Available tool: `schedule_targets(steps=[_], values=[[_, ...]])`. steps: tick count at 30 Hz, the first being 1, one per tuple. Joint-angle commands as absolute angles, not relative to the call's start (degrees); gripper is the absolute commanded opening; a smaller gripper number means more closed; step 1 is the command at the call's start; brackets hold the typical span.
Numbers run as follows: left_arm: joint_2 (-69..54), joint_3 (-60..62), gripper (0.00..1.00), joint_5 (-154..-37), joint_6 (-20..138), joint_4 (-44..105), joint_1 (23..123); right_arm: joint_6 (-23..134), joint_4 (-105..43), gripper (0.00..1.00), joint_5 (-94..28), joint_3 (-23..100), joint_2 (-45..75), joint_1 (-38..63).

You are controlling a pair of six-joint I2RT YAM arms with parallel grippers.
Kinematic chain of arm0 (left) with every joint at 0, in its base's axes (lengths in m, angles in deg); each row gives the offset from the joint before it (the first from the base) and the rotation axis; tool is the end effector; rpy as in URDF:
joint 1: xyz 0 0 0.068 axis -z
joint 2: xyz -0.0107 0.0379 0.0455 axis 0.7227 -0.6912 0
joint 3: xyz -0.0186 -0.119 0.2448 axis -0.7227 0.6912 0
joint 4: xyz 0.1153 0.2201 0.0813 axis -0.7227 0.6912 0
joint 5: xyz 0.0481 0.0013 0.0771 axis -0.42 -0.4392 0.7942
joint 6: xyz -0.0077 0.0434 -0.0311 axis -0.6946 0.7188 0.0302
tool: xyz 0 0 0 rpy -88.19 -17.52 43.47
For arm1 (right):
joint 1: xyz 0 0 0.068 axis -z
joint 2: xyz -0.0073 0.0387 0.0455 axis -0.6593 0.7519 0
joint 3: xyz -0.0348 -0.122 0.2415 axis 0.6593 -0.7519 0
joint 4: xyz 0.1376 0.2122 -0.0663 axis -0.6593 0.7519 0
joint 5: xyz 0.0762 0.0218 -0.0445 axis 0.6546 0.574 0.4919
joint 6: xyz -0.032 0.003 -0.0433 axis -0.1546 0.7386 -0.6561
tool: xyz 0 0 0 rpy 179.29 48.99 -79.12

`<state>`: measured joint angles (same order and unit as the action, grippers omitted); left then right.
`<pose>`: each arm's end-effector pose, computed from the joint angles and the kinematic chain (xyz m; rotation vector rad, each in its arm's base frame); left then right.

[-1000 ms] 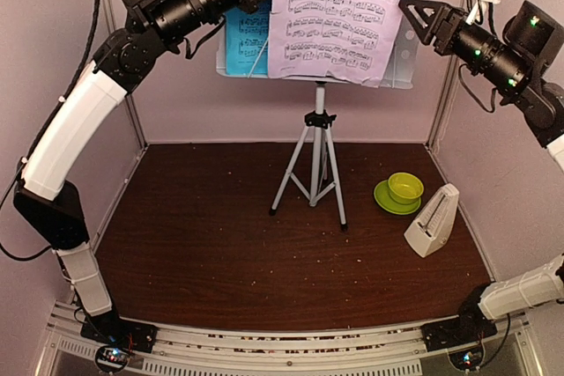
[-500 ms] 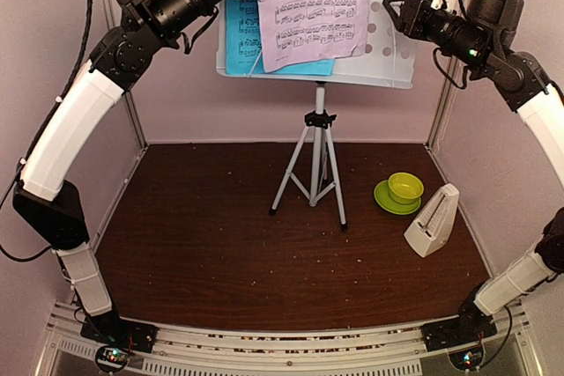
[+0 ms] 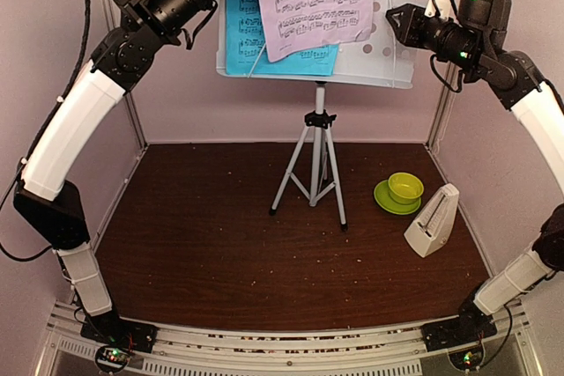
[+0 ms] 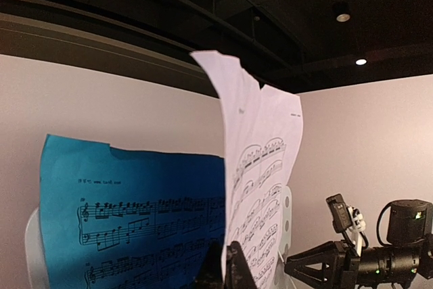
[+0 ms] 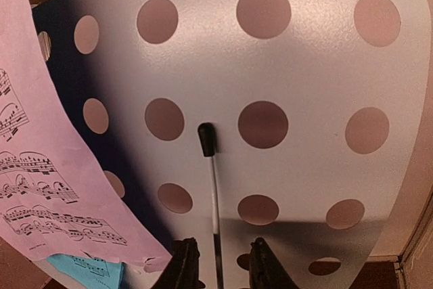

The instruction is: Set up the instrument practice props

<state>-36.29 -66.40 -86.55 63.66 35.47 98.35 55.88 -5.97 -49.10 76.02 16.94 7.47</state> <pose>0.2117 -0.2710 0.6176 0.3986 0.9744 -0.9250 0.2348 0.1512 0.5589 -0.2355 1.4923 0.4715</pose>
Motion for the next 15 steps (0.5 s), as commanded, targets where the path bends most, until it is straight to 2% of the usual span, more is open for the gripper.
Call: schedule_targets(steps=[1,12,15], values=[[-37.2,-66.4,0.00,-87.0,65.0,31.9,98.2,55.8,-5.9,0.24,-49.1,75.8,17.2,7.8],[-36.9,-65.6,0.00,-84.5,67.1,32.3,98.3,55.2,-9.3,0.01,-44.8,72.4,15.8,7.9],[-36.5,-65.1,0.00,-84.1,67.9,31.9,98.4,54.8,-10.9,0.00,-44.8,70.6,14.8,7.9]])
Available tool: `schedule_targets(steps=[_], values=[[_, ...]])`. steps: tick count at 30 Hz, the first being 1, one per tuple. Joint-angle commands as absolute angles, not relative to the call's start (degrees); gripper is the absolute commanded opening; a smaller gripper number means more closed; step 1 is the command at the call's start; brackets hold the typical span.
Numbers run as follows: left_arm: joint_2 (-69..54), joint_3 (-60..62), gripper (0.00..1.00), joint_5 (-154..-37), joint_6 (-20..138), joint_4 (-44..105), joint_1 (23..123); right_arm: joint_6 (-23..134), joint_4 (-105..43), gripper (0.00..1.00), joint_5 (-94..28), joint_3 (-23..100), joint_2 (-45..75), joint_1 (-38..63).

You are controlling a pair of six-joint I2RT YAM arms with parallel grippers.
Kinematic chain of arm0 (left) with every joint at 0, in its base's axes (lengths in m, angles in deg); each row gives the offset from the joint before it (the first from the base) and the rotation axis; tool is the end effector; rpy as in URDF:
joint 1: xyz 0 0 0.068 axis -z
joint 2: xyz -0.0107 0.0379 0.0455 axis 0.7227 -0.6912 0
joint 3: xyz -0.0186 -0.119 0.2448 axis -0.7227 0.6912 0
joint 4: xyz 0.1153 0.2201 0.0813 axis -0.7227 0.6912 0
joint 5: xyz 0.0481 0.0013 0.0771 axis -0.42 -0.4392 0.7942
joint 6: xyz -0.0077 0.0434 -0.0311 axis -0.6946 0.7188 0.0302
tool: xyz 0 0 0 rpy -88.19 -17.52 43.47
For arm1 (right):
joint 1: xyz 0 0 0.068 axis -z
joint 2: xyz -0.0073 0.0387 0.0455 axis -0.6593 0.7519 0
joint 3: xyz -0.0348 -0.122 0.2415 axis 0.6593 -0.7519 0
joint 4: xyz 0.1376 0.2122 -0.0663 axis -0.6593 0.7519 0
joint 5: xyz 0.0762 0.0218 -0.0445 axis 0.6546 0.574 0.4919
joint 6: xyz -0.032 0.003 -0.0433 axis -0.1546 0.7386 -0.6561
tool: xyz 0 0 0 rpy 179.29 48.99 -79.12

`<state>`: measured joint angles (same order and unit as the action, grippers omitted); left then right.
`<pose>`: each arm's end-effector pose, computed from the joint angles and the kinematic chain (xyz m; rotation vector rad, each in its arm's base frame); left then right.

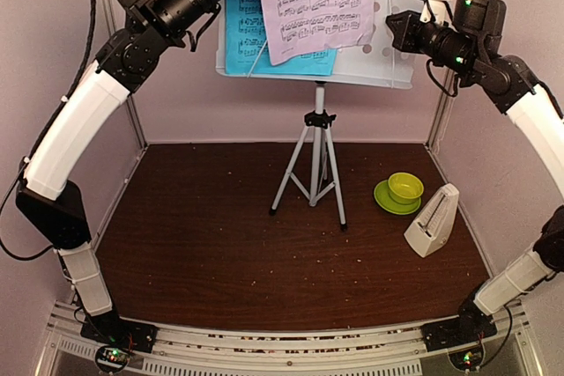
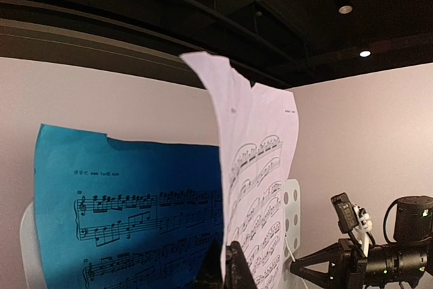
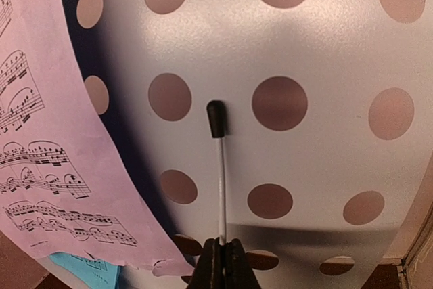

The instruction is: Set up the instrument practice props

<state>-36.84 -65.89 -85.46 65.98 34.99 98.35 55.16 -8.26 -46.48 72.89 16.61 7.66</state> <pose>0.2162 -0.2757 0.6129 0.4043 0.9791 -0.8768 0.2403 0.1557 0.5486 -0.2817 1.4946 0.4907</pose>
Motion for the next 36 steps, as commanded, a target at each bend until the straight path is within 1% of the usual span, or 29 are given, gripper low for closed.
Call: schedule_targets(steps=[1,11,17,25,36], values=[[-36.4,-64.9,0.00,-83.9,68.1,31.7,98.5,54.5,-11.6,0.00,-44.6,70.0,14.5,7.9],[-36.9,-63.5,0.00,-80.7,70.5,29.6,98.9,51.2,-19.7,0.00,-40.6,64.7,12.0,7.9],[-37.9,-63.8,0.00,-81.3,72.5,29.1,99.3,49.7,-25.0,0.00,-37.7,62.0,10.9,7.9],[-41.4,-66.8,0.00,-84.8,75.4,28.2,99.3,47.6,-30.6,0.00,-35.9,57.4,8.7,7.9],[-46.1,-71.2,0.00,-84.6,78.1,24.6,99.2,45.9,-36.1,0.00,-34.2,51.5,6.2,7.9]])
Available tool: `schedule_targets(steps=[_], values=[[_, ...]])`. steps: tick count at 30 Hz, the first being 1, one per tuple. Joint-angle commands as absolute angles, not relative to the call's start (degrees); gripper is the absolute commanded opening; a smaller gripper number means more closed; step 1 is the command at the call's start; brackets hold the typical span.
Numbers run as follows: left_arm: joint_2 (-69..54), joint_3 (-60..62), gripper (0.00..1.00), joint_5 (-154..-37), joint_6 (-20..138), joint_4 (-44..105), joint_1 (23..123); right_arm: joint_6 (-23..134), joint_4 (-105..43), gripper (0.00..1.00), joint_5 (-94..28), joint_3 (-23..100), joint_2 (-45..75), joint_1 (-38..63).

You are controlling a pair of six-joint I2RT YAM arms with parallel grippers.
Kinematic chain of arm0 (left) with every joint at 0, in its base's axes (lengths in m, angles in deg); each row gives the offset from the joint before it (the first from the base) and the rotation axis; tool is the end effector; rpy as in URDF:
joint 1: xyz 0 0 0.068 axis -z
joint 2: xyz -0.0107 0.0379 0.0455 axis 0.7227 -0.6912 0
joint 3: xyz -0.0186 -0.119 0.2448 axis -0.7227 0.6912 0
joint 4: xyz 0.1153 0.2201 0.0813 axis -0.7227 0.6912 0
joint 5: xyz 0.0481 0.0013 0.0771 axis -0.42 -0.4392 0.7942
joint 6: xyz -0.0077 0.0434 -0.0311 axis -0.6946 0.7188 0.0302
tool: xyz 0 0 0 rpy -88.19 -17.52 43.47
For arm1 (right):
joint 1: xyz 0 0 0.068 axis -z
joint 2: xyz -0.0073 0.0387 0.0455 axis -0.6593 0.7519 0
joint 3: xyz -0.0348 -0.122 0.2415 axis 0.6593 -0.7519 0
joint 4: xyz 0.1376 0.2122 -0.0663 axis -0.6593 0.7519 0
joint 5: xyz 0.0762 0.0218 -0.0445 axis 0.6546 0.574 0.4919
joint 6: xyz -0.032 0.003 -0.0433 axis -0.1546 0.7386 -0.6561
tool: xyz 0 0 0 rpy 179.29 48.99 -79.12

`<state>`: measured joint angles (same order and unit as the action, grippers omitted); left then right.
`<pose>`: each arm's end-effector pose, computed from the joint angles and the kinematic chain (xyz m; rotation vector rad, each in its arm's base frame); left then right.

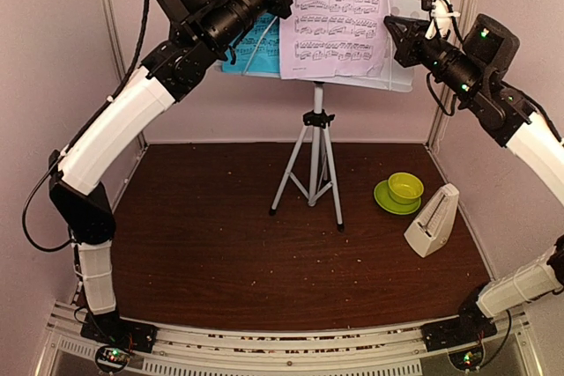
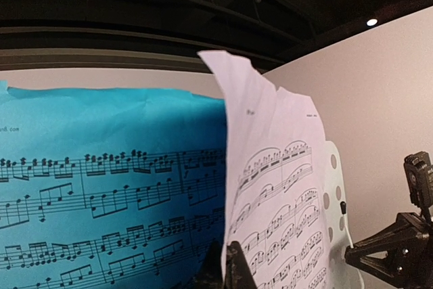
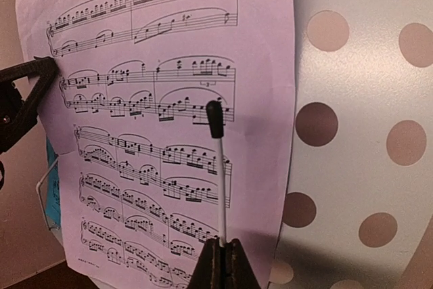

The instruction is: Set up the instrument practice props

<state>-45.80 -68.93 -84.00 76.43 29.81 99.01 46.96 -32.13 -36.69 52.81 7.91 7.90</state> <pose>0.2489 -0.3238 0.5795 0.4768 0.9465 -0.7070 0.2255 0.1518 0.5233 -0.4556 1.2191 0.5220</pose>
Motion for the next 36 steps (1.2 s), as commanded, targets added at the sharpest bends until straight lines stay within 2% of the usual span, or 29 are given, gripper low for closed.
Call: schedule_targets(steps=[1,13,36], values=[[-46.4,-71.2,0.00,-85.5,78.1,24.1,99.2,45.7,-36.2,0.00,-33.8,51.5,6.2,7.9],[-50.4,-72.7,0.00,-94.3,76.2,19.5,99.2,45.7,-37.5,0.00,-31.5,51.0,6.5,7.9],[-56.2,-76.2,0.00,-95.4,70.6,15.1,99.2,46.1,-40.0,0.00,-29.8,48.9,5.9,7.8]])
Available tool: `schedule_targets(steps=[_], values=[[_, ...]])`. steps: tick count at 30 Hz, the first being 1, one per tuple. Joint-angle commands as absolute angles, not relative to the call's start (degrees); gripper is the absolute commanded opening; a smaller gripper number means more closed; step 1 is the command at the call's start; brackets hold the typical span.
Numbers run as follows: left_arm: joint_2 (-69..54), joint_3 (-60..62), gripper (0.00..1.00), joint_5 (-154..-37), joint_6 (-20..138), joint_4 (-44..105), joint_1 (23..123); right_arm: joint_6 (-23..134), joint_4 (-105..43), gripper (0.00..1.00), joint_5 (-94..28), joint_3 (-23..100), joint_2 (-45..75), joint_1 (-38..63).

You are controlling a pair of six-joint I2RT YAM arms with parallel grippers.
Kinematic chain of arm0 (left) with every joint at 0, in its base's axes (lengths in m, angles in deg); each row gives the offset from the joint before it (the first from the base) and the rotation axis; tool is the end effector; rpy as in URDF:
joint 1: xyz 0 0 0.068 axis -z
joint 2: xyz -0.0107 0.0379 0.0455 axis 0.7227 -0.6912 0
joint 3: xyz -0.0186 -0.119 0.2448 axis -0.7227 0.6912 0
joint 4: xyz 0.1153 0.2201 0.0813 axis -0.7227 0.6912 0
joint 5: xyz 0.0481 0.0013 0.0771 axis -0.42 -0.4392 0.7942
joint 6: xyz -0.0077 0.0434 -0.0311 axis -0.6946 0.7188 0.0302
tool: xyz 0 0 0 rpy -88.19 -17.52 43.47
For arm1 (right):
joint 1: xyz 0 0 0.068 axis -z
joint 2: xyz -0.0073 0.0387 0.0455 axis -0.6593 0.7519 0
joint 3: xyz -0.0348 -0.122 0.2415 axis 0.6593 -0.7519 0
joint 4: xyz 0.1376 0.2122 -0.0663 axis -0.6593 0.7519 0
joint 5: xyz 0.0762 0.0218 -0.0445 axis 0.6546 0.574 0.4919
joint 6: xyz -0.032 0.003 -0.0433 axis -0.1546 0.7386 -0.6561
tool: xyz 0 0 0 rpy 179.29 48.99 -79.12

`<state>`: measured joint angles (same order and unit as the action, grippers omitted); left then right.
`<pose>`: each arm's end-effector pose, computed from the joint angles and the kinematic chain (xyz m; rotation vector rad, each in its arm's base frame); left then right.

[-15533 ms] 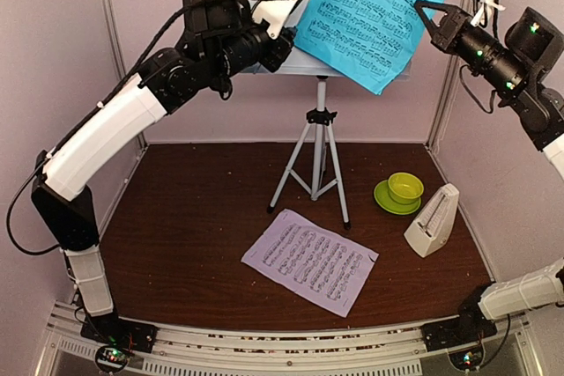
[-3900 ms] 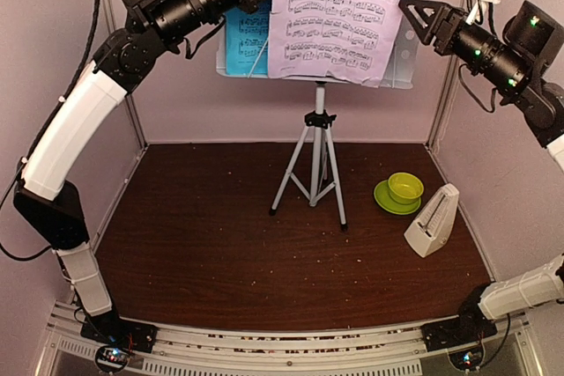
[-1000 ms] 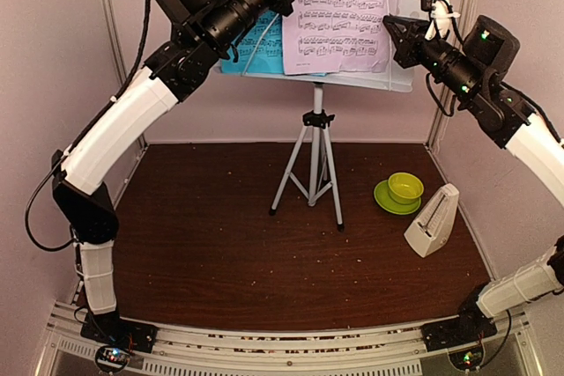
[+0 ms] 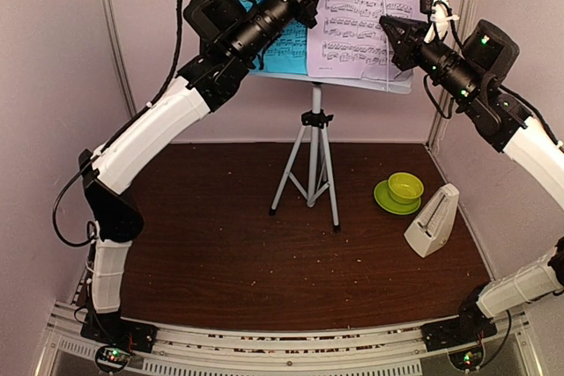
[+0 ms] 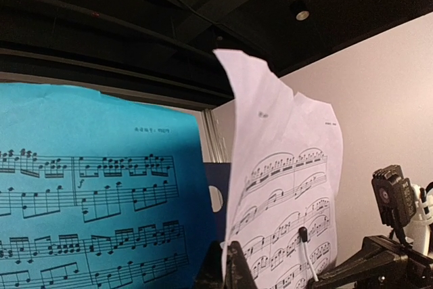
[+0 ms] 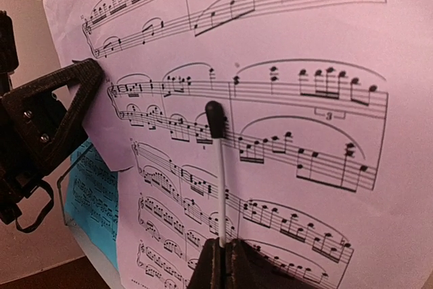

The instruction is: Set up the instrument practice props

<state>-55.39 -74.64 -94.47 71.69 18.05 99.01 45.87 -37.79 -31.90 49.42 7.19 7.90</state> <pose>0.2685 -0.3603 0.5576 0.5331 0.7698 -0.8870 0.2242 0.1544 0.5173 -0.5218 1.1409 0.5608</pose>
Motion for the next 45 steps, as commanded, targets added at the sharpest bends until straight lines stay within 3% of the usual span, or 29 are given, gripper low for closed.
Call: schedule_targets(steps=[1,6,13,20,27,35,45], values=[[-56.3,-76.2,0.00,-95.5,70.4,15.2,99.2,46.1,-40.0,0.00,-29.8,49.0,5.9,7.8],[-57.0,-76.2,0.01,-95.9,70.6,15.6,99.7,46.1,-39.8,0.00,-29.8,49.1,6.1,7.8],[-56.6,-76.1,0.21,-95.2,72.0,16.0,100.2,46.3,-39.8,0.00,-29.8,49.0,6.1,7.9],[-56.7,-76.0,0.04,-94.9,71.3,16.0,100.2,46.3,-39.9,0.00,-29.8,49.0,6.1,7.7],[-56.7,-76.0,0.15,-95.5,70.6,15.7,100.3,46.6,-39.6,0.00,-29.7,49.0,6.2,7.6],[-56.2,-75.7,0.36,-95.7,70.6,16.5,100.2,46.8,-39.5,0.24,-30.4,49.0,6.0,7.4],[-52.0,-70.2,0.53,-95.4,72.2,16.3,100.3,46.4,-39.3,0.39,-32.8,48.6,4.1,7.5]])
